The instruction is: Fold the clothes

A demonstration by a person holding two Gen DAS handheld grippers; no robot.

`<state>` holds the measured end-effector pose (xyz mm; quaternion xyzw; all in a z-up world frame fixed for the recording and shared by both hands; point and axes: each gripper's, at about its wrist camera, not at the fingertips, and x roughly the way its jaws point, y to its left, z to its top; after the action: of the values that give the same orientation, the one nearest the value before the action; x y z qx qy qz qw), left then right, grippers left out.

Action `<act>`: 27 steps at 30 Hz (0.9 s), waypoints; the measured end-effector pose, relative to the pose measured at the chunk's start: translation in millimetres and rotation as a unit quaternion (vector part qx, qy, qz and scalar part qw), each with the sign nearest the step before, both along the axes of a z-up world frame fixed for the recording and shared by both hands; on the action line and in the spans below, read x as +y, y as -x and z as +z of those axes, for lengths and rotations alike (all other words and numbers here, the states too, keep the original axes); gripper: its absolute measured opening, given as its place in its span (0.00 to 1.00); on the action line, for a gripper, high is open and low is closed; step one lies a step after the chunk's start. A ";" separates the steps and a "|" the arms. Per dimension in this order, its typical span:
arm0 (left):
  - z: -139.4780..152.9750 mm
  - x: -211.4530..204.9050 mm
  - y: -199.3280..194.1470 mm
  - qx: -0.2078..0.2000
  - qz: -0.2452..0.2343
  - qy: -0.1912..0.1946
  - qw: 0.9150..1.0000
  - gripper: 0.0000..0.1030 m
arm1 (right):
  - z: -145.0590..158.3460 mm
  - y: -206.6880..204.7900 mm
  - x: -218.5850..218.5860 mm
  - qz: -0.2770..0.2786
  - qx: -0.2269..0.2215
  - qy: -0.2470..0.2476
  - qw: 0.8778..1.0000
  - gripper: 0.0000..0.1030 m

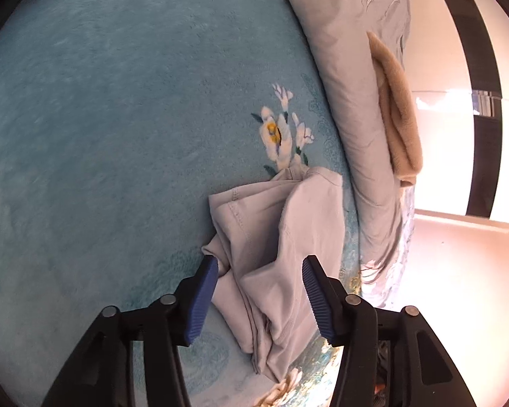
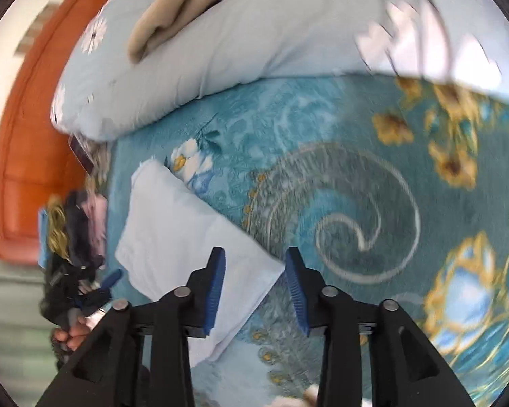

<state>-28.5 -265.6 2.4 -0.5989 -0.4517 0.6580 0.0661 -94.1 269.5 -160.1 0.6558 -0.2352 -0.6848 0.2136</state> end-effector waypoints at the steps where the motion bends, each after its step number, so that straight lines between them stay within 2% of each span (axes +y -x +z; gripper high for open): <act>1: -1.1 1.0 -0.7 -0.002 -0.007 0.011 1.000 0.54 | -6.8 -8.9 -2.0 -0.006 -0.011 0.010 1.000 0.39; 5: -4.6 1.2 -5.9 -0.007 -0.025 0.064 0.998 0.55 | -30.3 -32.7 -18.5 -0.013 -0.043 0.025 0.999 0.40; 7: -8.7 0.3 -5.9 -0.007 -0.024 0.064 0.998 0.55 | -35.0 -36.7 -20.0 -0.034 -0.043 0.039 0.998 0.40; 9: -14.9 0.7 -5.0 -0.008 -0.019 0.047 0.999 0.55 | -39.3 -40.3 -20.8 -0.057 -0.042 0.054 0.996 0.40; 13: -34.5 1.0 -4.4 -0.015 0.004 -0.018 1.000 0.59 | -47.8 -47.5 -22.4 -0.101 -0.040 0.084 0.990 0.40; 18: -46.0 -13.5 -16.5 -0.016 0.062 -0.084 0.994 0.62 | -51.3 -46.5 -28.8 -0.127 -0.040 0.115 0.984 0.39; 19: -46.8 -13.9 -18.4 -0.015 0.064 -0.088 0.994 0.62 | -51.1 -45.6 -30.7 -0.128 -0.040 0.118 0.984 0.35; 20: -46.3 -12.7 -19.4 -0.014 0.061 -0.087 0.994 0.62 | -51.0 -44.7 -32.7 -0.127 -0.041 0.121 0.984 0.27; 23: -41.1 -7.2 -18.9 -0.011 0.046 -0.064 0.997 0.60 | -49.8 -41.3 -40.3 -0.126 -0.042 0.112 0.985 0.14; 25: -38.8 -6.6 -18.7 -0.013 0.046 -0.055 0.997 0.57 | -46.9 -39.8 -43.9 -0.128 -0.042 0.103 0.986 0.11; 27: -37.5 -7.0 -19.3 -0.019 0.049 -0.044 0.998 0.36 | -40.8 -39.5 -44.8 -0.127 -0.036 0.101 0.986 0.10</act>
<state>-9.3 -272.6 -35.1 -0.5849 -0.5103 0.6284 0.0517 -54.5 224.8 -200.9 0.6202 -0.3922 -0.6548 0.1810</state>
